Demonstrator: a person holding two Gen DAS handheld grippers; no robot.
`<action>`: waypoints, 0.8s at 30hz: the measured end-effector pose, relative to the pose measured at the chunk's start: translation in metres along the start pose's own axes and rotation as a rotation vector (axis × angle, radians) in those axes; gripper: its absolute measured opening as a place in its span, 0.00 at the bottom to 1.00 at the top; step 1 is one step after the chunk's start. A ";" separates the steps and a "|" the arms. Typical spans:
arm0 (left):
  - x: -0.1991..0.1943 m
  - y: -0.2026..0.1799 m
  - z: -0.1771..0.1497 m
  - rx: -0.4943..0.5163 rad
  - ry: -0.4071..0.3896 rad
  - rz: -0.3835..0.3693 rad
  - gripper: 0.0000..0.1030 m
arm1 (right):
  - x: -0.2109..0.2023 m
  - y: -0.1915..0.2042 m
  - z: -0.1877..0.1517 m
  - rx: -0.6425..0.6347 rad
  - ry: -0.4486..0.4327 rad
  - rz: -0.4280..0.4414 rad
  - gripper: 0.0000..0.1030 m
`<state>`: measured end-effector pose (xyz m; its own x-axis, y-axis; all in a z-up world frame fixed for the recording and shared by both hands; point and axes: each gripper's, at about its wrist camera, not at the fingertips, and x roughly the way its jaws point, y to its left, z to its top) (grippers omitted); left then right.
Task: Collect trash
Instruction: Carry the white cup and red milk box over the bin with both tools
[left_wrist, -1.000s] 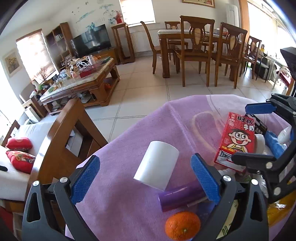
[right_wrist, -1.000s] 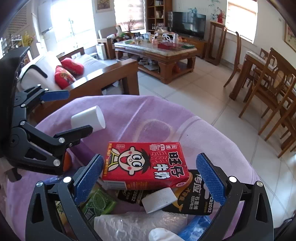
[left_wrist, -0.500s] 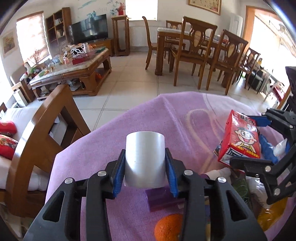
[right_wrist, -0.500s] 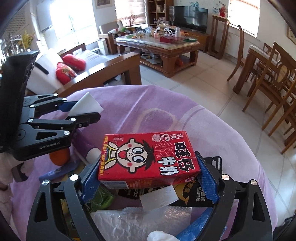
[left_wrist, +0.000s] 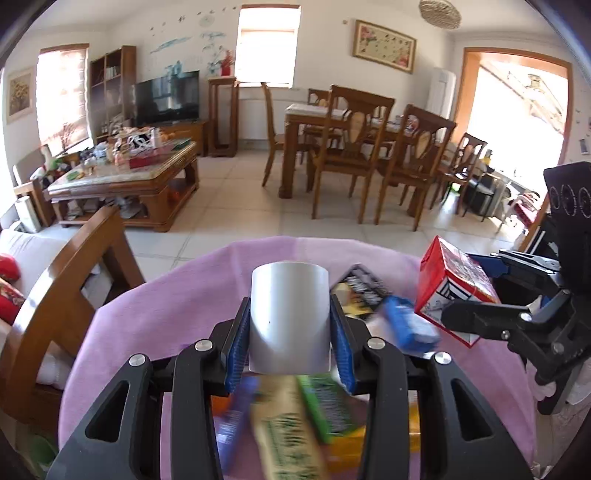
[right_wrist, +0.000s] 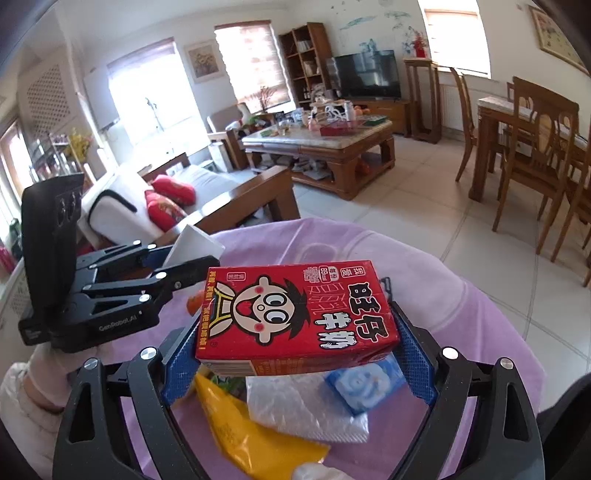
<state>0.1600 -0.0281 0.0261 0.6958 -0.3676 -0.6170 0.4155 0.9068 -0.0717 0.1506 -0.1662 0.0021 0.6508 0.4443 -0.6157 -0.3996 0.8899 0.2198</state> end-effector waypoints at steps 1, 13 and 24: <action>-0.002 -0.011 0.001 0.008 -0.009 -0.012 0.39 | -0.015 -0.007 -0.006 0.012 -0.018 -0.005 0.86; 0.021 -0.205 0.007 0.137 -0.004 -0.337 0.39 | -0.189 -0.158 -0.108 0.235 -0.194 -0.244 0.86; 0.091 -0.342 -0.024 0.243 0.190 -0.479 0.38 | -0.217 -0.235 -0.207 0.242 -0.061 -0.453 0.86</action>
<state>0.0671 -0.3666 -0.0245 0.2881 -0.6621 -0.6918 0.7972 0.5661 -0.2098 -0.0301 -0.4925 -0.0725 0.7630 0.0073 -0.6463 0.0873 0.9896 0.1144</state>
